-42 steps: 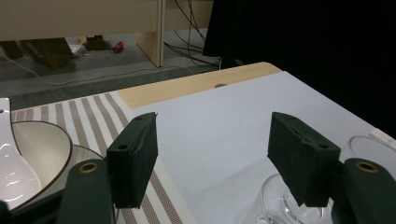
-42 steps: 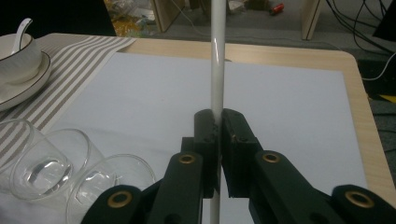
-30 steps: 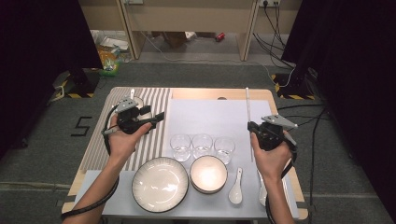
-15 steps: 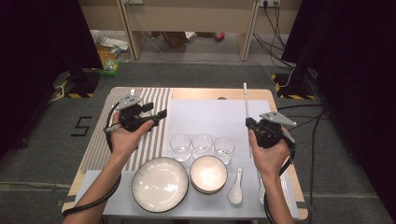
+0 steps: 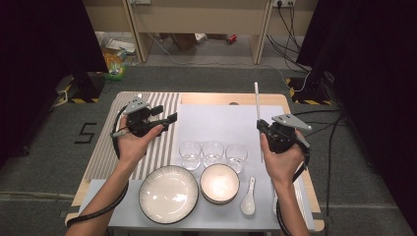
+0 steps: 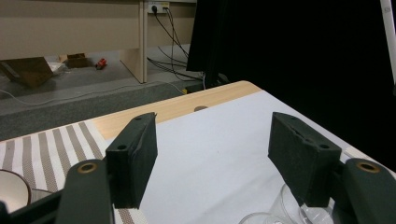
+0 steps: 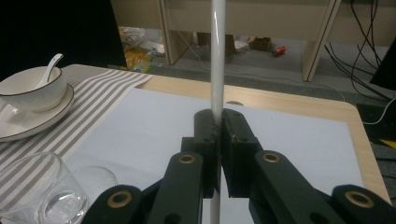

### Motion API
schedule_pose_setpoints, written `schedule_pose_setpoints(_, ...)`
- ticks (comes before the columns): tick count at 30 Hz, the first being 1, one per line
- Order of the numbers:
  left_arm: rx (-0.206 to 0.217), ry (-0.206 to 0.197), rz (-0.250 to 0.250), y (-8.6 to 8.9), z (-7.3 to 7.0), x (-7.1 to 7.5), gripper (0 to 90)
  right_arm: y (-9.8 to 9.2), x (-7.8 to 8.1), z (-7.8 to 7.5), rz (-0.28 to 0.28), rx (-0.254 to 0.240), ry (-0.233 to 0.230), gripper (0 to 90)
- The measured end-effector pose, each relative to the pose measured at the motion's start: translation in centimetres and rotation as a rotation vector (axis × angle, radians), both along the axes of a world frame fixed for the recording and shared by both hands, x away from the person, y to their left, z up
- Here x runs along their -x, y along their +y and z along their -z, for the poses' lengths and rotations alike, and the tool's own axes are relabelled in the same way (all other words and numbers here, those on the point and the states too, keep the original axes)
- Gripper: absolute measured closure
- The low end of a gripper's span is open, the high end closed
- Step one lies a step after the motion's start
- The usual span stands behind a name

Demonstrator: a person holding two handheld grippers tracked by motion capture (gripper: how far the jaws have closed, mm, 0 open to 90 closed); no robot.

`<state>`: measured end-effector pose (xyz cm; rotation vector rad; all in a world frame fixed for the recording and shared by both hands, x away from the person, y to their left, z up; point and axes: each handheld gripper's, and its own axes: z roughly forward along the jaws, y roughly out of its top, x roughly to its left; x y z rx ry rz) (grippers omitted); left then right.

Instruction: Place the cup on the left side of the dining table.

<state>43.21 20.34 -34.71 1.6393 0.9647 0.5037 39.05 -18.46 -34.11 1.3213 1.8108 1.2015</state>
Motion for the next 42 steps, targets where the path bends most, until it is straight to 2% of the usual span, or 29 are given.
schedule_pose_setpoints(10,-0.010,-0.011,0.003,-0.5,-0.4,-0.1,32.2,0.5,-0.1,-0.5,-0.006,-0.002,-0.024,85.5)
schedule_pose_setpoints(42,-0.024,-0.031,0.016,-1.6,-1.5,-0.6,32.3,2.2,-0.8,-1.2,-0.026,-0.021,-0.037,85.5)
